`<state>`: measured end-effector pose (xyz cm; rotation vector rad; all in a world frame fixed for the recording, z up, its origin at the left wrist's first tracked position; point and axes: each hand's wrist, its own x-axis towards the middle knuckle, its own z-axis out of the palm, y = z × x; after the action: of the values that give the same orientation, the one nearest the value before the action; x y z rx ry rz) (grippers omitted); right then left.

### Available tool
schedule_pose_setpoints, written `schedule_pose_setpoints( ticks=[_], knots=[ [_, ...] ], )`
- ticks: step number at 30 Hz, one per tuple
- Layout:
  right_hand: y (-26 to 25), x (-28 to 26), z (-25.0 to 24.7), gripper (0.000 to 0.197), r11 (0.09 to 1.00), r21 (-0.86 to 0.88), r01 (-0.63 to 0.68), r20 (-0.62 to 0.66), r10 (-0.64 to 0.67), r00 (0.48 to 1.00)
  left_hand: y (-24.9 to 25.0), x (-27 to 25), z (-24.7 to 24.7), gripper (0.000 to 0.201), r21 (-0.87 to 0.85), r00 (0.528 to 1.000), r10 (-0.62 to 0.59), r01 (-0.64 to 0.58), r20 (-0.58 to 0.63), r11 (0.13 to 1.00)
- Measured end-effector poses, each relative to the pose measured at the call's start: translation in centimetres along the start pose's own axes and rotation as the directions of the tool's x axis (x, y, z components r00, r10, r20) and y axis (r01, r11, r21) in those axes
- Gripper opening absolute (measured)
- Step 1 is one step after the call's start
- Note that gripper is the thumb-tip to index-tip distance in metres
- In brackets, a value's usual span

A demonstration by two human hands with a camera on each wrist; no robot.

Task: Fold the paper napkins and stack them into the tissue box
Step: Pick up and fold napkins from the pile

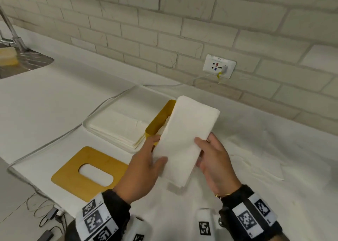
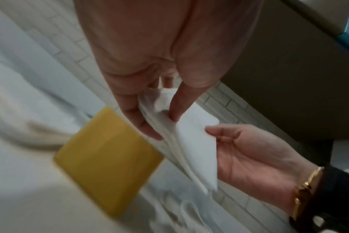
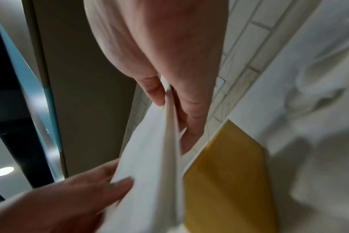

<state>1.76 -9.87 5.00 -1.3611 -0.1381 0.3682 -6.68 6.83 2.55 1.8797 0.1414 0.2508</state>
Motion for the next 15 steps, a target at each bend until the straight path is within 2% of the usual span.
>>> schedule_pose_setpoints(
  ticks=[5,7,10,12,15],
  knots=[
    [-4.9,6.7,0.6,0.006,0.984,-0.137,0.115,-0.101,-0.130,0.986,2.0,6.3,-4.3,0.042,0.137,0.994,0.041,-0.026,-0.105,0.990],
    [-6.3,9.3,1.2,0.009,0.966,-0.220,0.132,-0.129,-0.163,0.978,2.4,8.8,-5.0,0.047,0.171,0.994,0.061,-0.045,-0.093,0.984],
    [-7.0,12.8,1.6,0.011,0.919,-0.371,0.133,-0.179,-0.212,0.961,2.3,11.8,-5.0,0.059,0.217,0.997,0.076,-0.073,-0.003,0.973],
    [-6.4,15.1,1.2,0.014,0.832,-0.546,0.094,-0.204,-0.241,0.949,1.6,13.4,-4.5,0.061,0.273,0.995,0.053,-0.073,0.082,0.959],
    [-4.3,18.0,0.2,0.007,0.568,-0.820,-0.073,-0.215,-0.187,0.958,0.5,15.3,-3.4,0.047,0.481,0.966,-0.083,-0.046,0.243,0.876]
  ],
)
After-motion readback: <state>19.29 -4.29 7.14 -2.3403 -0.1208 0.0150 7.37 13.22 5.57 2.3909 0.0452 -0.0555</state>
